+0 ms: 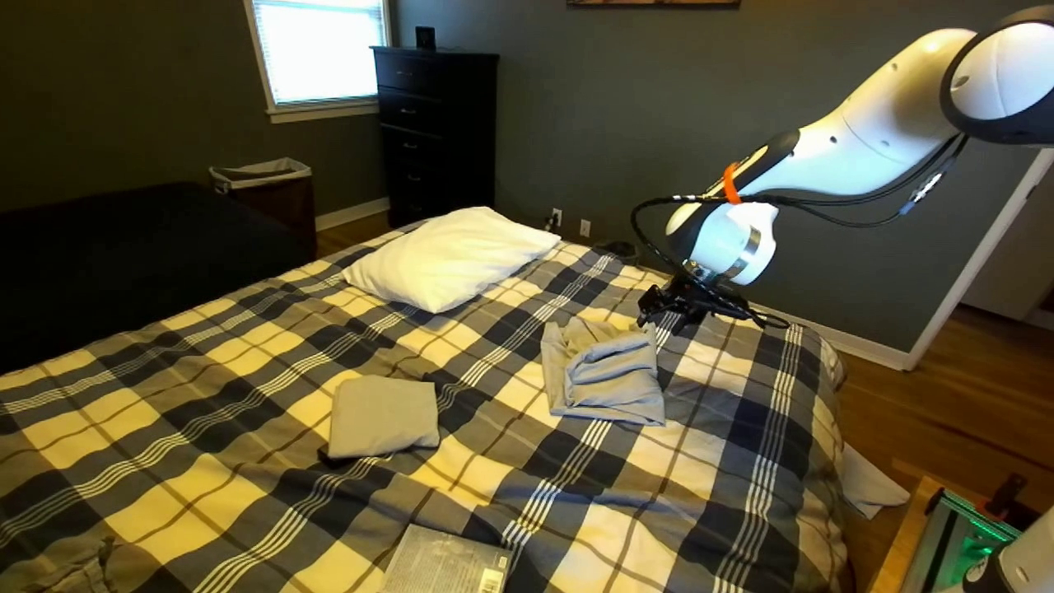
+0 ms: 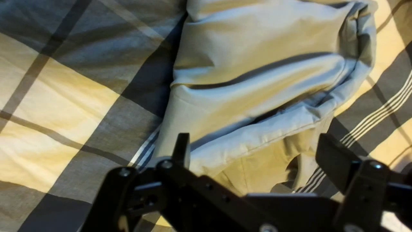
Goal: Fold the cloth on the right
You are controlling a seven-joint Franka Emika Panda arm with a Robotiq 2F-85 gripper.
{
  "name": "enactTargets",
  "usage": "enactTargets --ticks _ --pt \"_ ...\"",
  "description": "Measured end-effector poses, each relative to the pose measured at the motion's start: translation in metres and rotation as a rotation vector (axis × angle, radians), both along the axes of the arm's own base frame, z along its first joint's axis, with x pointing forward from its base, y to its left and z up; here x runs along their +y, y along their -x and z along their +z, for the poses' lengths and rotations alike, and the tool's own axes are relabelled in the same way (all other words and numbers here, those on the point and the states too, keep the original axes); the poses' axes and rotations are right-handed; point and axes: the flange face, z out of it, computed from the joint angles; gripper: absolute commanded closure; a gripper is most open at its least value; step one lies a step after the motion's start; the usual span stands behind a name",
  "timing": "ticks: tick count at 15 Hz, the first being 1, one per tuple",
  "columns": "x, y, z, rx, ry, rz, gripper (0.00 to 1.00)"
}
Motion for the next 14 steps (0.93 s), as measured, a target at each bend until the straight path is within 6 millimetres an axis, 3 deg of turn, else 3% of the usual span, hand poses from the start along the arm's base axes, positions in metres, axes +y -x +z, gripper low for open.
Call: enactTargets --ticks 5,9,14 --pt "-0.023 -0.046 -0.005 0.101 -0.059 -0.243 0.0" --pt "-0.036 -0.08 -0.028 0.195 -0.126 -0.436 0.0" --pt "-0.042 -0.093 -0.064 0.275 -0.201 -0.677 0.0"
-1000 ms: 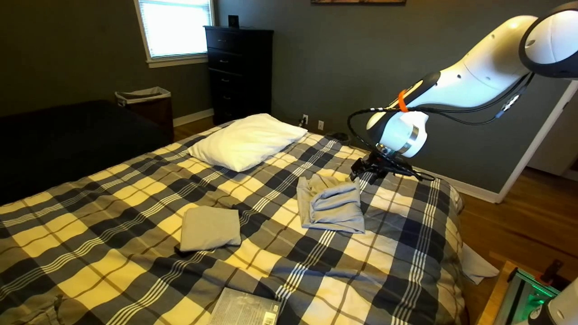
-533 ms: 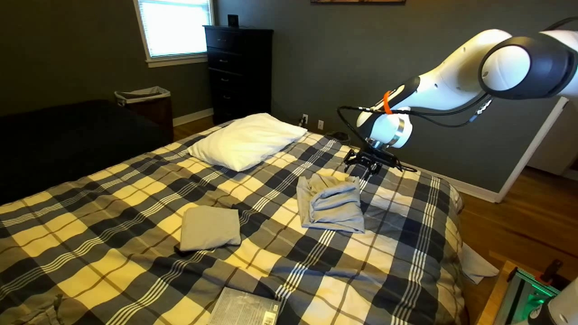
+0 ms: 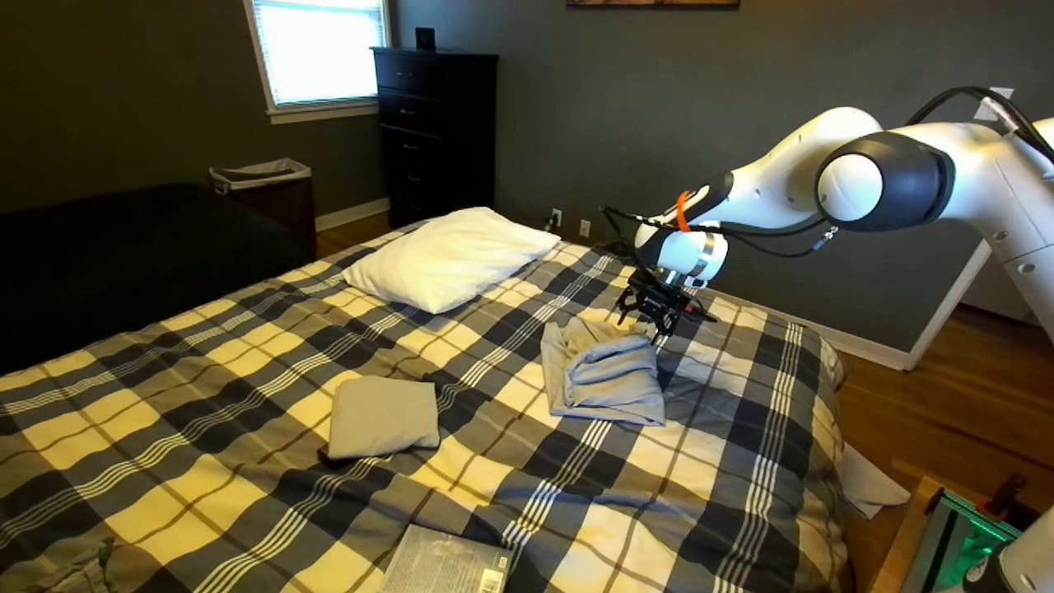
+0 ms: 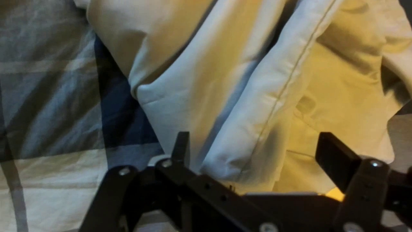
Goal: Fold the cloth on the right
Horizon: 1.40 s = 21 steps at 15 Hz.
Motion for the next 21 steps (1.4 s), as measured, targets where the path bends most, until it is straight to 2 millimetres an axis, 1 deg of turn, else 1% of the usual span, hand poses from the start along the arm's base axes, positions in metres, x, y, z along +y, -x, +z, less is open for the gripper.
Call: enactTargets --ticks 2,7,11,12,14,15,16,17,19,21 --pt "-0.005 0.002 -0.003 0.017 -0.018 -0.092 0.0" --pt "-0.02 0.0 0.006 0.013 -0.043 -0.251 0.0" --pt "-0.019 -0.003 0.001 0.026 -0.051 -0.306 0.01" --pt "-0.019 -0.004 -0.001 0.029 -0.052 -0.314 0.04" --pt "-0.017 -0.005 -0.007 0.037 -0.053 -0.328 0.28" --pt "-0.017 -0.006 -0.01 0.041 -0.053 -0.336 0.29" --pt "-0.017 -0.007 -0.013 0.044 -0.052 -0.341 0.36" --pt "-0.018 -0.007 -0.015 0.047 -0.051 -0.345 0.47" --pt "-0.018 -0.008 -0.02 0.052 -0.048 -0.351 0.62" --pt "-0.019 -0.009 -0.022 0.053 -0.046 -0.356 0.77"
